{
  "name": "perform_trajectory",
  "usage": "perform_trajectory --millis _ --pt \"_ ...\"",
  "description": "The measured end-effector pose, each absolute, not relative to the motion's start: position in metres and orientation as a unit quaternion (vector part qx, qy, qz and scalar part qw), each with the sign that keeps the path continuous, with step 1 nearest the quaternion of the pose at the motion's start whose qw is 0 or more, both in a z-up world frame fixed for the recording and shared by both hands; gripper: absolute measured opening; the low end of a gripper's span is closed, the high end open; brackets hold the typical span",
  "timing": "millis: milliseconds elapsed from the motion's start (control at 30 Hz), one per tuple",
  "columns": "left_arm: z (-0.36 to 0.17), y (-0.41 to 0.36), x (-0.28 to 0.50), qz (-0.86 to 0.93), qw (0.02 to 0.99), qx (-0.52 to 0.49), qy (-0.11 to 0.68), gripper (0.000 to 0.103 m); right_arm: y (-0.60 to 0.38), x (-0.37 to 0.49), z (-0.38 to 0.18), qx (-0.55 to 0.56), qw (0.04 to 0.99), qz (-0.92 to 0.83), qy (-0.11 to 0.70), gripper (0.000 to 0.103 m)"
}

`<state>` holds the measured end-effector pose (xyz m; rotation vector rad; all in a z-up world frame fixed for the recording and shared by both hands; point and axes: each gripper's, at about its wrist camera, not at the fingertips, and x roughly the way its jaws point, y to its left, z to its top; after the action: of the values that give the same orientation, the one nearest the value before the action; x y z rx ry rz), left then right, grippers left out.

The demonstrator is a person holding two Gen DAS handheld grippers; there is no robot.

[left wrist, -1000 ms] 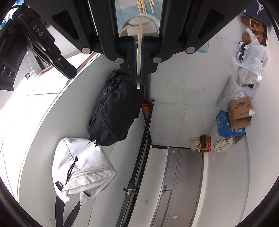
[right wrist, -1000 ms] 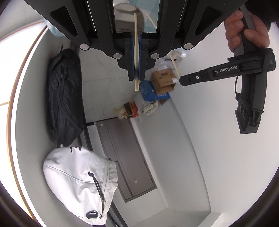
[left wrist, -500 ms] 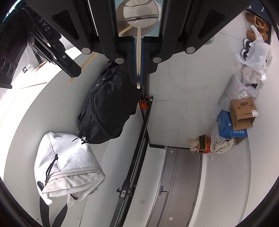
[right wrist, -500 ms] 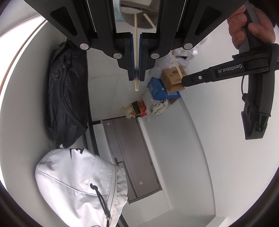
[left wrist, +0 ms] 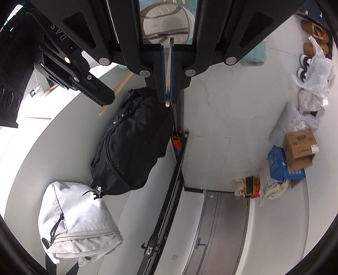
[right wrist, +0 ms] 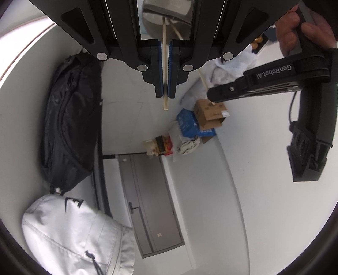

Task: Organize utensils
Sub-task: 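Open the left gripper and raise it away from the caddy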

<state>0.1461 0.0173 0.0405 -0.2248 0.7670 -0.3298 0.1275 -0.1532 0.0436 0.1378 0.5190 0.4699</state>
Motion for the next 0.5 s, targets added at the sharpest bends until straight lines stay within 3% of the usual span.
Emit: perform_trajectory --millis 233,267,367,400,500 --pt "0.034 0.032 0.148 -0.173 0.883 -0.156 0.409 0.001 -0.160 0.128 0.031 0.133 0.907 0.274 0.290 0.007" --pt "0.035 0.035 0.146 -0.170 0.883 -0.158 0.409 0.007 -0.162 0.127 0.031 0.141 0.904 0.278 0.293 0.007" --pt "0.040 0.040 0.140 -0.160 0.887 -0.165 0.400 0.042 -0.170 0.119 0.033 0.155 0.902 0.277 0.293 0.013" --pt "0.040 0.043 0.137 -0.155 0.891 -0.169 0.393 0.048 -0.172 0.115 0.034 0.156 0.902 0.276 0.291 0.016" --pt "0.047 0.048 0.130 -0.143 0.896 -0.173 0.382 0.050 -0.180 0.102 0.040 0.159 0.907 0.268 0.283 0.031"
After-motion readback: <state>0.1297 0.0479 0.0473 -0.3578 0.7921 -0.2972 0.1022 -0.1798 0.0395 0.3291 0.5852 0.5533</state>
